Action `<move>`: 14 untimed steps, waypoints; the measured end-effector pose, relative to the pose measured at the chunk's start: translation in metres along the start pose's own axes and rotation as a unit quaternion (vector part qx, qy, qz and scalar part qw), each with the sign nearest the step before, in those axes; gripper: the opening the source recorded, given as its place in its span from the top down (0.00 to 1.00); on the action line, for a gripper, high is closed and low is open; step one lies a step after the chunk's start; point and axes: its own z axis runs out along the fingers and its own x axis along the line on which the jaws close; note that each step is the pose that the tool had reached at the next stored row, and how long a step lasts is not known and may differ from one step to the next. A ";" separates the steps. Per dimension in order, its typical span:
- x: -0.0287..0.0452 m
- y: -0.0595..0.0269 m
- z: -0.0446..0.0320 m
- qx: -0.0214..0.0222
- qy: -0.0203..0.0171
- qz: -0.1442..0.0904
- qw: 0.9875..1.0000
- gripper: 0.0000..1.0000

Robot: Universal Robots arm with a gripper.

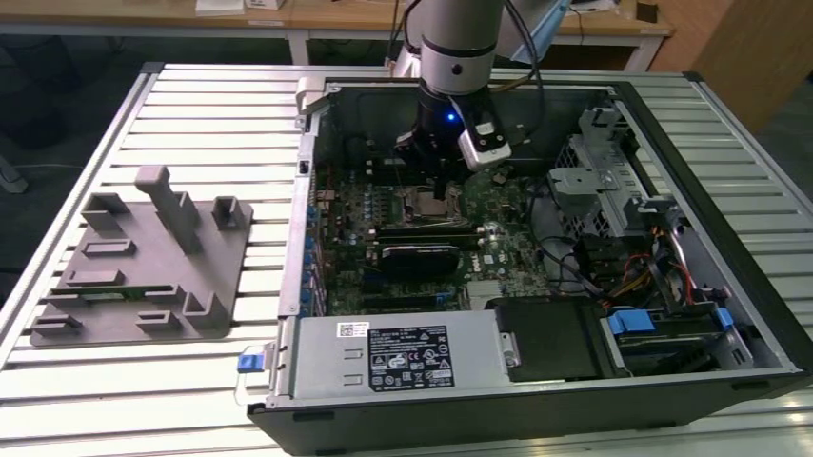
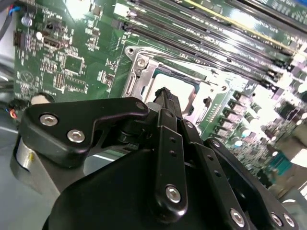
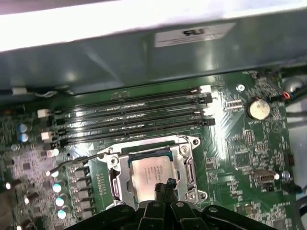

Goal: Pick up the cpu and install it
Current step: 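Close the cpu cover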

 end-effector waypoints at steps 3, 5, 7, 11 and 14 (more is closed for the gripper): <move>0.0000 0.0000 0.0000 0.000 0.000 -0.002 1.000 0.89; 0.0000 0.0000 0.0000 0.000 0.000 -0.002 1.000 0.89; 0.0002 0.0000 0.0000 0.000 0.000 -0.002 1.000 0.89; 0.0066 -0.0010 0.0001 0.000 0.000 -0.002 1.000 0.89; 0.0116 -0.0017 0.0009 0.000 0.000 -0.002 1.000 0.89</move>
